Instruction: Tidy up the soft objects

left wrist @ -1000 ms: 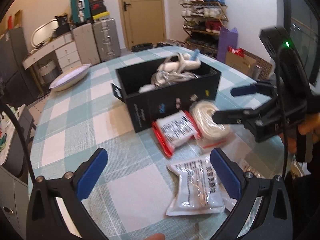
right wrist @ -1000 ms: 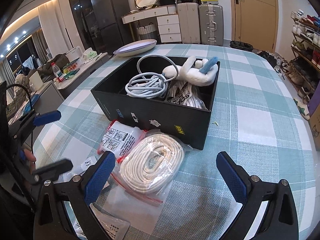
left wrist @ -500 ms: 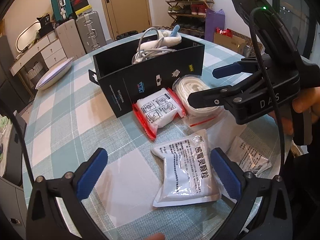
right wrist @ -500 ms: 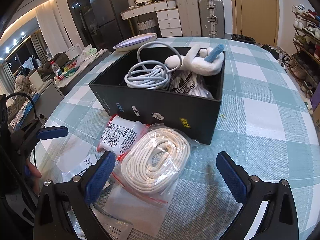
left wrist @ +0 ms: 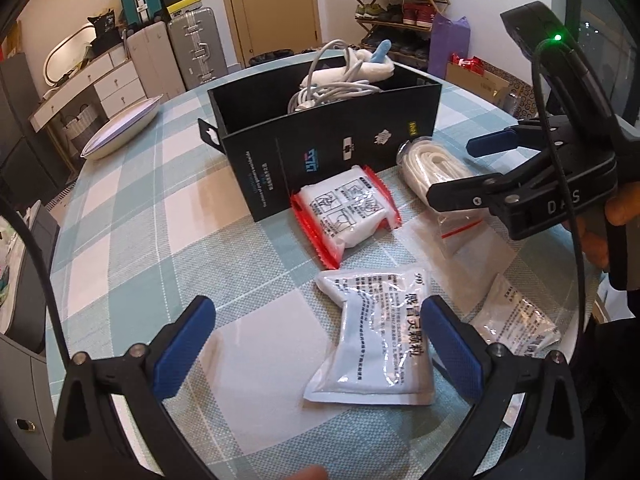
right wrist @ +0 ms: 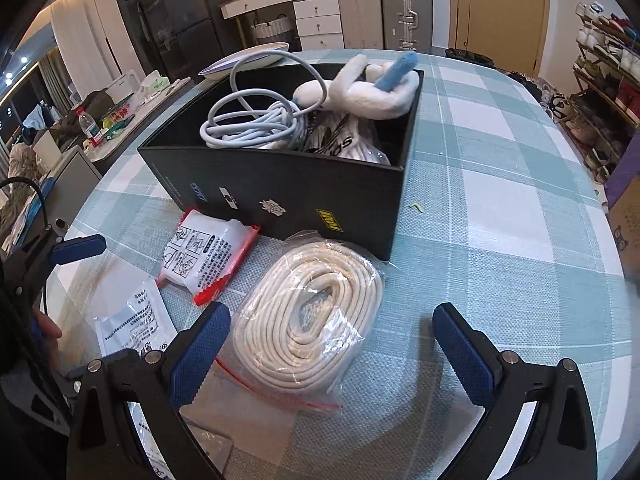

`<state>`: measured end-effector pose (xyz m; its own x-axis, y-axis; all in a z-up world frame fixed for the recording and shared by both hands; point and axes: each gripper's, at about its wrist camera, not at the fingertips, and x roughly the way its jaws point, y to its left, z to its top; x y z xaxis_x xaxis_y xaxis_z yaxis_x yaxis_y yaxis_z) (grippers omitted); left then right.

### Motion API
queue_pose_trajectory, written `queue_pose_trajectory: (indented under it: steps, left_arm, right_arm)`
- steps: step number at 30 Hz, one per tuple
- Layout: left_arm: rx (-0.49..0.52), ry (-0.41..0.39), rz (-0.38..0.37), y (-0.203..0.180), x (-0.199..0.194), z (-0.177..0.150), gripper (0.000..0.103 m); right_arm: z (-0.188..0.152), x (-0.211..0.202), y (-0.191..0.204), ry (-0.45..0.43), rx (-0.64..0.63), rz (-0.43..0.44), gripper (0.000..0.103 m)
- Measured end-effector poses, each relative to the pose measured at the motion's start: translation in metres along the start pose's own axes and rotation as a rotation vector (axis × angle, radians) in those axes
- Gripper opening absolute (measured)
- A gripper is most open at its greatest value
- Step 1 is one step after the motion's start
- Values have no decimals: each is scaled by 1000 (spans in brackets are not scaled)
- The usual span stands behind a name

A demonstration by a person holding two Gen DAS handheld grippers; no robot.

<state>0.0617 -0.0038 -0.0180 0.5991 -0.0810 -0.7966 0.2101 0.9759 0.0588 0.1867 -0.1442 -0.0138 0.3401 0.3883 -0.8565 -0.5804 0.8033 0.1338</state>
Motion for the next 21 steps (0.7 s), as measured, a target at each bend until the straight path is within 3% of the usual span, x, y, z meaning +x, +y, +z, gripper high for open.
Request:
queue_pose_trajectory:
  steps: [9, 21]
  left_arm:
    - [36, 36, -19, -9, 5, -2, 103]
    - [46, 65, -53, -9, 12, -5, 94]
  right_arm:
    - [-5, 5, 3, -1, 17, 24, 102]
    - [-8, 2, -2, 10, -37, -34, 102]
